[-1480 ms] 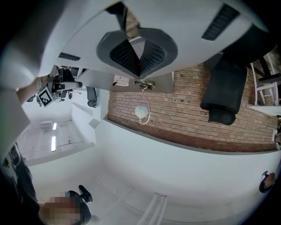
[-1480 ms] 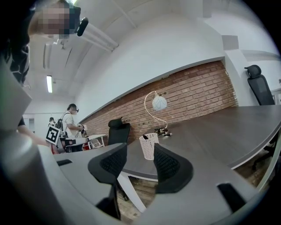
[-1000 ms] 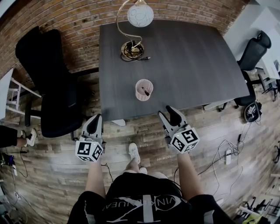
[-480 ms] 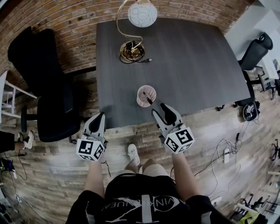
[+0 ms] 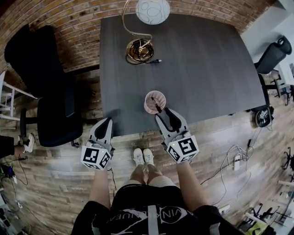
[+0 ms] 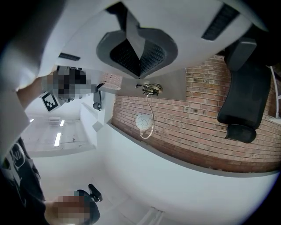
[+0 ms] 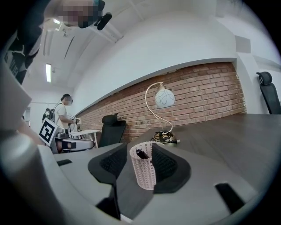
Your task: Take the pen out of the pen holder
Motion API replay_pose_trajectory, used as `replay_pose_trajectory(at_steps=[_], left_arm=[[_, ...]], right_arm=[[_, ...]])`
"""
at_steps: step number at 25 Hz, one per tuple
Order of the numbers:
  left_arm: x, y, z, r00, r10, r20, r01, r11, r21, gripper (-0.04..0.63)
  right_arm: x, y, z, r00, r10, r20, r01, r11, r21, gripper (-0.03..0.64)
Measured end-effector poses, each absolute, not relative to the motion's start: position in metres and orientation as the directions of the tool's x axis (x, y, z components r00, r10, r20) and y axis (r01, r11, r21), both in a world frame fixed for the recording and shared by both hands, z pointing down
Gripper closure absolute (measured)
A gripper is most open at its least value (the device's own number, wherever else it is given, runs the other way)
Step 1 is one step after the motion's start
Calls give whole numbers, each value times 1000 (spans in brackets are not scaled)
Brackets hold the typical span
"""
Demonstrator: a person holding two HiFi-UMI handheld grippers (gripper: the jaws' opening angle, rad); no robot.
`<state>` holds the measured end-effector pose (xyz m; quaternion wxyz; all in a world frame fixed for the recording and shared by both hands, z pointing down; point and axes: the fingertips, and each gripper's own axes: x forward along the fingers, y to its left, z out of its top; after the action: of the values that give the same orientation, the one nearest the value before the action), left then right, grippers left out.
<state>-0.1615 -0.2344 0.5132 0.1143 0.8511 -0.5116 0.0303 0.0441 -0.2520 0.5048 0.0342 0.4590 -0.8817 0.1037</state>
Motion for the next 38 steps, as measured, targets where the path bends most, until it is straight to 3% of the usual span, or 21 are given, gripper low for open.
replay_pose_trajectory(at_steps=[26, 38], left_arm=[[-162, -221, 541, 458, -865, 204, -886, -425, 187, 581], [-170, -219, 543, 426, -882, 201, -900, -392, 190, 581]], right_arm=[[38, -265, 518, -562, -814, 142, -824, 566, -16, 491], [38, -266, 516, -541, -828, 147, -832, 553, 54, 548]])
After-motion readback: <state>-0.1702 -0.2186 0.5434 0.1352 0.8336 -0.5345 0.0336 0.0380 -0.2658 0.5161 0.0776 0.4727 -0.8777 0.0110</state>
